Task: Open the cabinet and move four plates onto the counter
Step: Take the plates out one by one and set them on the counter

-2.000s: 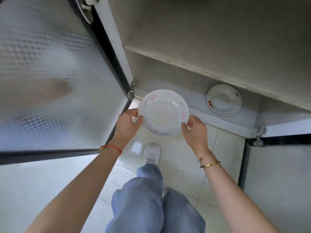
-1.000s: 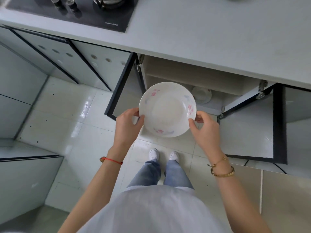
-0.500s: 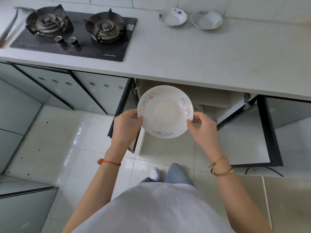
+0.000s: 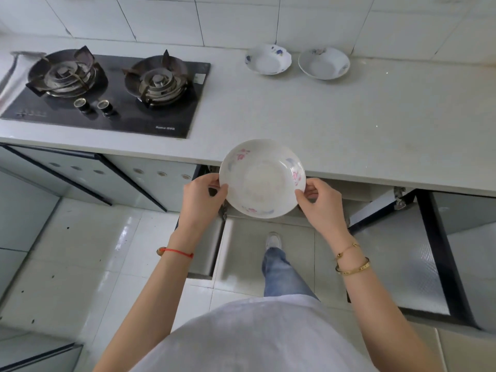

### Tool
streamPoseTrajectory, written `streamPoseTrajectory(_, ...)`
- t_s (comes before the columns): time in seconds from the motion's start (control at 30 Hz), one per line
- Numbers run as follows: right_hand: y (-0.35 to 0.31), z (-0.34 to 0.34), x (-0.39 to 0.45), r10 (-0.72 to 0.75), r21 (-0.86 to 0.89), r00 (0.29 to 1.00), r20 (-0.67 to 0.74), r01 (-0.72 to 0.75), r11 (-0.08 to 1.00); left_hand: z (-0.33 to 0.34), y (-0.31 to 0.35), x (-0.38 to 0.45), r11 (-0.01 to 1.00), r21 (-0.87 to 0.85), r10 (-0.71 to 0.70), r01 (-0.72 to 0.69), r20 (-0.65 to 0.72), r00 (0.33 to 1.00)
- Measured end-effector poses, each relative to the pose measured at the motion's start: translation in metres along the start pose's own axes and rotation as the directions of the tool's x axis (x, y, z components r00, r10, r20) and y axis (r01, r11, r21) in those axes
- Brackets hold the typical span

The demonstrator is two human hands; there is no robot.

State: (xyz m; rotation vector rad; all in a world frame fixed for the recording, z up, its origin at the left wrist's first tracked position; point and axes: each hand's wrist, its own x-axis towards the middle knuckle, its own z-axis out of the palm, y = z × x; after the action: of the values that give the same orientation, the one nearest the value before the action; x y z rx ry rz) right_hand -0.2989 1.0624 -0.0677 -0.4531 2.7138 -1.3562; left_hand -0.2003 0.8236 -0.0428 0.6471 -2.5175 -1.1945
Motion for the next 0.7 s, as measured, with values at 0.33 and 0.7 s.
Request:
streamPoseTrajectory(0.33,0.021,0.012,0.189,-0.01,-0.028,0.998,0.067,0.012,1.0,0.055,0.008,0.165,0.997,-0.014,-0.082,0.081,-0.059,0.995)
streamPoseTrajectory(0.7,0.044,0.063,0.33,0.104,-0.099,0.978,0.179,-0.087,0.991,0.103,-0.032,0.303,0.969,0.037,-0.245,0.245,0.005,0.97)
